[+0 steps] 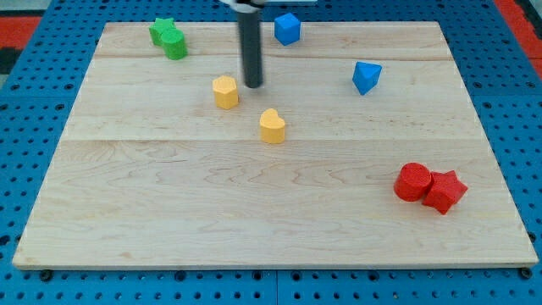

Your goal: Slide the blue triangle to the right side of the blue cube

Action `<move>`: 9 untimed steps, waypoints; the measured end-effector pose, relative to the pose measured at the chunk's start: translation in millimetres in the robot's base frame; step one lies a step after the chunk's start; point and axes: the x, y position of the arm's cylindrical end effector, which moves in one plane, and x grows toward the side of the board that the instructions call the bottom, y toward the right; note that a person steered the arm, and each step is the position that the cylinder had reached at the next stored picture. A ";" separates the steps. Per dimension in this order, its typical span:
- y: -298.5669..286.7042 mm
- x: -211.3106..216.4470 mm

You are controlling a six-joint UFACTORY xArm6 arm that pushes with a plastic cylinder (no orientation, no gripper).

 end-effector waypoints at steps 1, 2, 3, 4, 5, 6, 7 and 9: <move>82.9 19.0; 128.2 49.2; 152.6 39.5; 152.7 15.0; 152.0 -15.8; 127.2 -38.0; 103.4 -60.3; 85.5 -99.3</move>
